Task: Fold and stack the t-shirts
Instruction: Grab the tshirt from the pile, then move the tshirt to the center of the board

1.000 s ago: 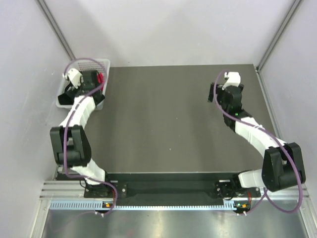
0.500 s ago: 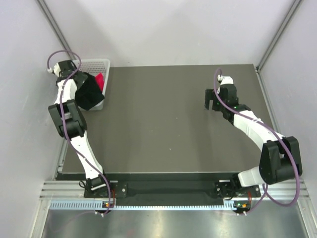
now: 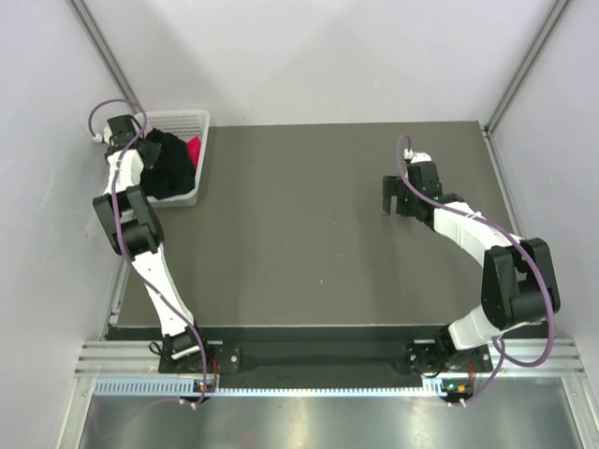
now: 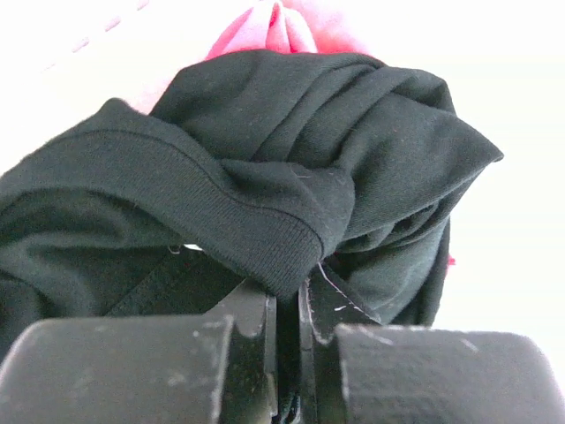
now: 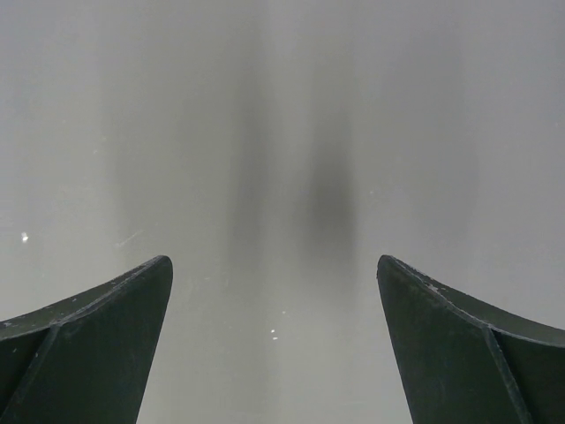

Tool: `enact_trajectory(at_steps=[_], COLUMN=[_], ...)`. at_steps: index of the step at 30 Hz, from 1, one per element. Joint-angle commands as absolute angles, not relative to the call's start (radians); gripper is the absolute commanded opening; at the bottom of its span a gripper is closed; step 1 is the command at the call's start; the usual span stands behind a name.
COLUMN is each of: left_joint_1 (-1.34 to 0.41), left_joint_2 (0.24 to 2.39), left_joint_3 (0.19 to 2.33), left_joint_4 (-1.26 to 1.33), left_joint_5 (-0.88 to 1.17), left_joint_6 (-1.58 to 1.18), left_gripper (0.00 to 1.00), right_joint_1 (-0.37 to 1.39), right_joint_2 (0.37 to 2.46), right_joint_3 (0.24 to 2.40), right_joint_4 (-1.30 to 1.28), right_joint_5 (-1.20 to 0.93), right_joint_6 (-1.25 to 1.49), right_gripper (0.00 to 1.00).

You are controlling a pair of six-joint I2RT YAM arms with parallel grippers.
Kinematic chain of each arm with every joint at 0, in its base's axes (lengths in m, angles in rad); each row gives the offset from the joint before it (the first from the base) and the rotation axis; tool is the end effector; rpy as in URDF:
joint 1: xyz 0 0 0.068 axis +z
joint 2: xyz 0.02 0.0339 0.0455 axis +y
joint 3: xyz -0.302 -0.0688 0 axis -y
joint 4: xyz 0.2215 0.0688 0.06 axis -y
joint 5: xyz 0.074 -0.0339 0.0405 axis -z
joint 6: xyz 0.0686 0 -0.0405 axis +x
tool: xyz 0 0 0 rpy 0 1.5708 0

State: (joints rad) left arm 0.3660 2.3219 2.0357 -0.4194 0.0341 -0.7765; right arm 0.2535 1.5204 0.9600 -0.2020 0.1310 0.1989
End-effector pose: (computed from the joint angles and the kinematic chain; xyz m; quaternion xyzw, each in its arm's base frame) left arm 0.5275 0.1997 0.2368 -0.4848 0.7675 -0.1006 0.4072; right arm 0.3188 0.0733 0.2501 0.0007 0.9178 0.0294 0.3959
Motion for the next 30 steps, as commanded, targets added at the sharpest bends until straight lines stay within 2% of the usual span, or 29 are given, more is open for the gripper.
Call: enact_trajectory(at_steps=[1, 5, 14, 17, 20, 22, 24, 25, 27, 30], left_joint_1=[0.364, 0.328, 0.183, 0.091, -0.053, -0.119, -0.222, -0.254, -0.308, -0.324], left_joint_2=[2.162, 2.045, 1.668, 1.507, 1.324, 1.21, 1.136, 1.062, 0.996, 0.876], left_joint_3=[2.037, 2.003, 1.858, 1.76, 1.553, 1.374, 1.195, 1.14, 1.027, 0.976], left_joint_4=[-0.287, -0.197, -0.234, -0.29, -0.298, -0.298, -0.302, -0.337, -0.391, -0.552], left_joint_5=[0.124, 0.175, 0.213, 0.199, 0.19, 0.237, 0.238, 0.204, 0.19, 0.088], left_joint_6=[-0.897, -1.006, -0.959, -0.922, -0.926, -0.945, -0.945, -0.943, -0.939, -0.891], left_gripper=[0.0, 0.0, 0.0, 0.0, 0.0, 0.28, 0.65, 0.74, 0.76, 0.77], right_joint_1=[0.264, 0.271, 0.279, 0.281, 0.285, 0.296, 0.308, 0.325, 0.348, 0.414], right_joint_2=[1.517, 1.502, 1.447, 1.451, 1.431, 1.41, 1.373, 1.364, 1.342, 1.332], right_joint_3=[1.038, 1.06, 1.156, 1.218, 1.238, 1.226, 1.206, 1.201, 1.187, 1.166], right_joint_4=[-0.222, -0.258, -0.431, -0.538, -0.586, -0.595, -0.6, -0.606, -0.62, -0.617], right_joint_5=[0.094, 0.063, -0.029, -0.054, -0.109, -0.147, -0.161, -0.17, -0.192, -0.221], right_joint_6=[0.218, 0.221, 0.296, 0.36, 0.4, 0.413, 0.402, 0.396, 0.382, 0.37], right_gripper=[1.0, 1.0, 1.0, 1.0, 0.99, 1.0, 1.0, 1.0, 1.0, 1.0])
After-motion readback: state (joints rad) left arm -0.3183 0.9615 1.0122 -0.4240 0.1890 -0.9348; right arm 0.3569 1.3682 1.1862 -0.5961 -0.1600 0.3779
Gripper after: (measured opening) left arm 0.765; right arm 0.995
